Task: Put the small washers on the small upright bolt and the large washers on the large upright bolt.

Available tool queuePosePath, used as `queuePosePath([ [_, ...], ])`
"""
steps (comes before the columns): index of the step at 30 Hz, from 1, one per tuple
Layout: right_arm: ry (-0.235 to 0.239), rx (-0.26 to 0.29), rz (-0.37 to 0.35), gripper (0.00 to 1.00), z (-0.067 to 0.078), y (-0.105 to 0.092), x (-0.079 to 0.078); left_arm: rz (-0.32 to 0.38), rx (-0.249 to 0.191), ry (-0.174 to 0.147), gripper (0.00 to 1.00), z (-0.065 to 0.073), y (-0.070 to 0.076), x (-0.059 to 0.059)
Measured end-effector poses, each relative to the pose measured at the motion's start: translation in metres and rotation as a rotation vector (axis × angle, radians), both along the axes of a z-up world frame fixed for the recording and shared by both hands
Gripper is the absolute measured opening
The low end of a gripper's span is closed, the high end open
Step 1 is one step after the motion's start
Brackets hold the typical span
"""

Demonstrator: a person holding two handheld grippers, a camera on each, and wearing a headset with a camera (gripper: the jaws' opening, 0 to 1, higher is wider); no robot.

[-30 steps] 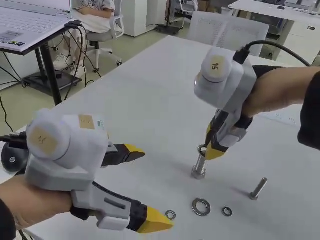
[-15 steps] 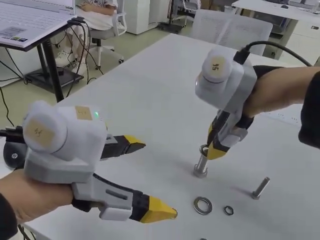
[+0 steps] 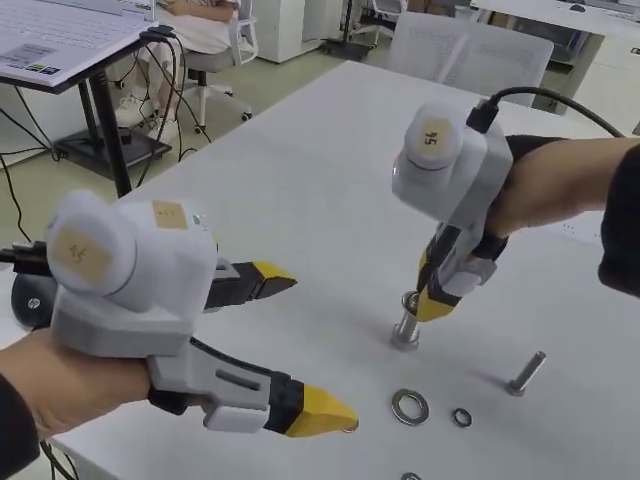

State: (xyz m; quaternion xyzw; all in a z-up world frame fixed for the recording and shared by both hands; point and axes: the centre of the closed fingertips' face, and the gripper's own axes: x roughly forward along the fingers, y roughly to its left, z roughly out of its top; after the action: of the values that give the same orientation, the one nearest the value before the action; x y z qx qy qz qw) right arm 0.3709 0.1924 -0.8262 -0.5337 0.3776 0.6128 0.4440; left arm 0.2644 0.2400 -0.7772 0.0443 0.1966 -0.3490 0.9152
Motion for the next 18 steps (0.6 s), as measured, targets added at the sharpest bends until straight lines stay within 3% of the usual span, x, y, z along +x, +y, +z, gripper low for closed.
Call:
queuePosePath([
  [18, 0.021, -0.014, -0.019, 0.23, -0.027, -0.001, 0.002, 0.002, -0.004, 0.002, 0.82, 0.0, 0.001, 0.001],
])
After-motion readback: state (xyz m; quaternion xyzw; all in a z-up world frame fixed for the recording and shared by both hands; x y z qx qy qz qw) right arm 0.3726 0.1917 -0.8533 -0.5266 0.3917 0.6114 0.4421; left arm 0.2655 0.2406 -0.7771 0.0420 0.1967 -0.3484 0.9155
